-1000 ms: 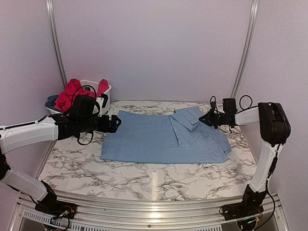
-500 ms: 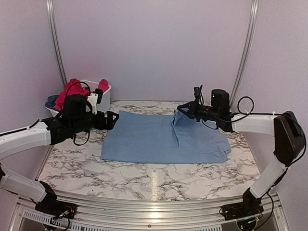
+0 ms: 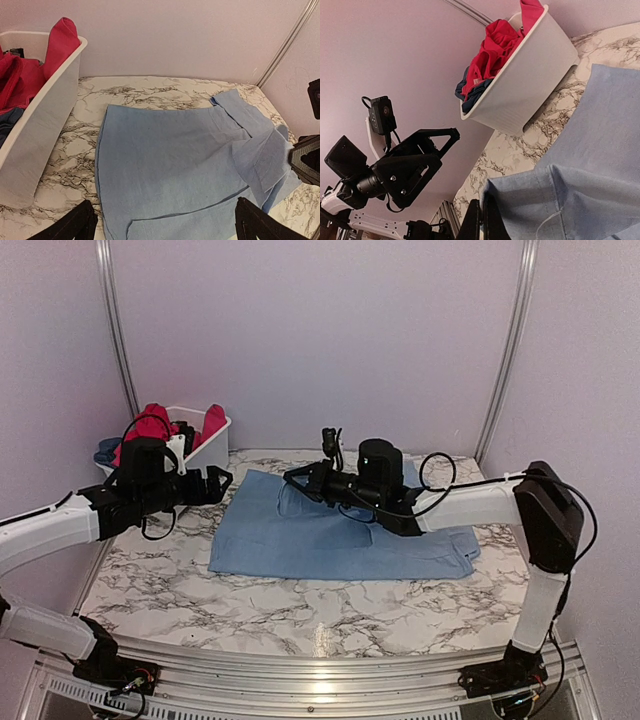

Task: Fold and stack the mixed laundry pile
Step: Smooth out the 1/3-folded shirt at the center of the board.

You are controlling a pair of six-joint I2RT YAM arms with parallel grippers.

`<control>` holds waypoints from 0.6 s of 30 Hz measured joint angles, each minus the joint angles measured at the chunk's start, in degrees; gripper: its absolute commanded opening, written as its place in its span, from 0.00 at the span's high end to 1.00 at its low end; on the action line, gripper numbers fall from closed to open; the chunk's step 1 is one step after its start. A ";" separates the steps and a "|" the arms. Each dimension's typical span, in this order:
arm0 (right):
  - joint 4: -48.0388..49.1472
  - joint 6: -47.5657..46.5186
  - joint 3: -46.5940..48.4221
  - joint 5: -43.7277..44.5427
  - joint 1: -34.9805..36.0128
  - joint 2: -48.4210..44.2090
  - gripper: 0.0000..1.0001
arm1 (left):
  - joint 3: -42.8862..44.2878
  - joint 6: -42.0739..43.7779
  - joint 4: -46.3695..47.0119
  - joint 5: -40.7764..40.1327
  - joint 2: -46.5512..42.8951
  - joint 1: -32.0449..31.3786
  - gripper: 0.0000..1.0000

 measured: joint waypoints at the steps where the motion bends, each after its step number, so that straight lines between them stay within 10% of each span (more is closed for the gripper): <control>1: 1.01 0.57 0.74 0.72 0.81 1.70 1.00 | -0.35 -0.24 0.00 0.31 -0.09 0.52 0.01; 7: 7.91 3.80 3.74 3.13 3.61 10.32 0.99 | -2.36 -1.31 -0.02 1.68 -0.83 2.67 0.01; 14: 9.55 3.96 2.19 2.14 4.22 12.04 0.62 | -3.02 -1.55 0.15 4.31 0.48 3.06 0.01; 18: 6.03 1.01 -1.64 -1.01 4.31 9.46 0.59 | -3.26 -2.71 0.87 6.32 2.12 3.06 0.01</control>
